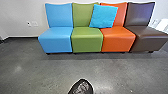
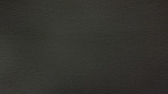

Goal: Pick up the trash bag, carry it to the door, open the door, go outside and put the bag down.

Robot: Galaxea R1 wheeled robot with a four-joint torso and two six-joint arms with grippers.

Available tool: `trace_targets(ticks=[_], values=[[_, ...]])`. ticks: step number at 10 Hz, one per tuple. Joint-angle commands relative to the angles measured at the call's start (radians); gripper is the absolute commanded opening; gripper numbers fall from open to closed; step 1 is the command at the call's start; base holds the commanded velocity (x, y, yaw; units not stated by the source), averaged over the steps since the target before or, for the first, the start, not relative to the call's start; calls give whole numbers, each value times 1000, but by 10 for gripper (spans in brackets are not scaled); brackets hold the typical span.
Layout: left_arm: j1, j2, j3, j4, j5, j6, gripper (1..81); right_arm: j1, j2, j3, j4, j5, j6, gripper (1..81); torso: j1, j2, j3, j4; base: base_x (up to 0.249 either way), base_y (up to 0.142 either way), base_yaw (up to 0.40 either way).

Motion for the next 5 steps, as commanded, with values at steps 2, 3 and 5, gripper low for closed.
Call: trace_targets(ticks=[2, 3, 5], values=[[-90, -3, -6, 29, 77, -1, 811, 71, -47, 31, 30, -57, 3, 811, 0, 0, 0, 0, 0, 0, 0], [-90, -3, -6, 29, 77, -1, 811, 71, -47, 31, 28, -57, 3, 811, 0, 0, 0, 0, 0, 0, 0], [-90, -3, -6, 30, 81, -1, 811, 67, -52, 31, 30, -57, 3, 811, 0, 0, 0, 0, 0, 0, 0]])
